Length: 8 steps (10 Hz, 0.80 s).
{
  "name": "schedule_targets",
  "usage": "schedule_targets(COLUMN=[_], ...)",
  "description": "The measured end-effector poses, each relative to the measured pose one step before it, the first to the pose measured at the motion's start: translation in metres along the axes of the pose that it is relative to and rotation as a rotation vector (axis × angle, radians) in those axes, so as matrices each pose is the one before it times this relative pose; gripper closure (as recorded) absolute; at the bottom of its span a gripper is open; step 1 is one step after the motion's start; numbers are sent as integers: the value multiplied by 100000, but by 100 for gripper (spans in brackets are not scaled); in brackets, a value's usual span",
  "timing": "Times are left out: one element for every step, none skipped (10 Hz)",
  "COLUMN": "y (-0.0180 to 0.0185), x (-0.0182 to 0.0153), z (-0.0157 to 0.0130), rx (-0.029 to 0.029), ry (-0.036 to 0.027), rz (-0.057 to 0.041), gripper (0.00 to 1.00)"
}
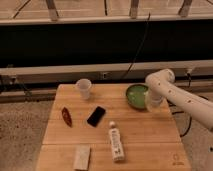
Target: Pick up the ceramic bowl
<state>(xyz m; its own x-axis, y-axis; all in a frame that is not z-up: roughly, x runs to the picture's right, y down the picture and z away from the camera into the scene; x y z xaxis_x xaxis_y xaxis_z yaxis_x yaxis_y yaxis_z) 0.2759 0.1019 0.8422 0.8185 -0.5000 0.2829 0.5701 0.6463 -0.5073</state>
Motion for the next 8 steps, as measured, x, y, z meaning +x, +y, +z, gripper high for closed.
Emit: schedule_targets(y=[-89,62,-75,-320,-645,-999,-831,-683], x=[23,124,-104,-284,-514,-82,72,258], z=[-1346,-793,-321,105,753,830,634,526], rx=[28,-287,17,-41,-156,792,973,833], ry=[255,-117,-355,-294,-1133,-745,-1073,-1230], rz=[-440,-192,-254,-623,-696,17,523,1333], gripper=[93,84,73,64,53,43,33,23])
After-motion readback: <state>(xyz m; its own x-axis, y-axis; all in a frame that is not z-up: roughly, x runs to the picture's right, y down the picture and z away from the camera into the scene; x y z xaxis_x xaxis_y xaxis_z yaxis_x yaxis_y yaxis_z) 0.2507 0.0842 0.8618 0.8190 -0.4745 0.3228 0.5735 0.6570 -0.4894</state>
